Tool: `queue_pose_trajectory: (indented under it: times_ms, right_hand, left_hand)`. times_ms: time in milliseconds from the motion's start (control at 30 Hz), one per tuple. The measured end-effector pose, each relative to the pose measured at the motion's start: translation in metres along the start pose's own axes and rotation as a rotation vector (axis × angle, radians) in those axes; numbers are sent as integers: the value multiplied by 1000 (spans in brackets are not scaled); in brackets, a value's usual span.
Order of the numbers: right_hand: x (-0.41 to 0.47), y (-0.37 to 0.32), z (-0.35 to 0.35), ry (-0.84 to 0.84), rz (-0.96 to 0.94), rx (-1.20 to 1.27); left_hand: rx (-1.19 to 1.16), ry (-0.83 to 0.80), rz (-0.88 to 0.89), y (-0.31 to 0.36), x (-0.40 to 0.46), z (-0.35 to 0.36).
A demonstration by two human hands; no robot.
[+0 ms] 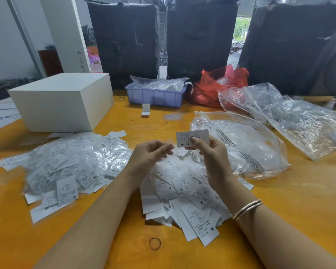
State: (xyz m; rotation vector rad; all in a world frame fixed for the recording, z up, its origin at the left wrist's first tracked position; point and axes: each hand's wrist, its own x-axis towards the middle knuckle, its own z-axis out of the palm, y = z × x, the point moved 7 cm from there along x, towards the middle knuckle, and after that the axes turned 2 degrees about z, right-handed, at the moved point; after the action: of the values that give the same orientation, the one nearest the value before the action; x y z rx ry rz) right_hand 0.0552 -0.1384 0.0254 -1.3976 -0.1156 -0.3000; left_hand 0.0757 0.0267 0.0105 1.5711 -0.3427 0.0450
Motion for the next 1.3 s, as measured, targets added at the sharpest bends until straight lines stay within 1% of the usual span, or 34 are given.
queue_pose_trajectory:
  times_ms: [100, 267, 400, 567, 933, 1300]
  right_hand:
    - [0, 2, 3, -40, 14, -44]
    - [1, 4, 1, -24, 52, -66]
    - [1, 8, 5, -80, 84, -118]
    - [1, 4, 1, -18, 40, -115]
    - [0, 0, -4, 49, 13, -60]
    - [-1, 1, 3, 17, 13, -71]
  left_hand:
    - [5, 8, 1, 0, 0, -1]
    - [2, 0, 22, 2, 0, 1]
    - [-2, -20, 46, 4, -1, 3]
    - [-8, -5, 53, 5, -1, 2]
    - [27, 32, 66, 4, 0, -3]
    - [47, 30, 40, 4, -1, -1]
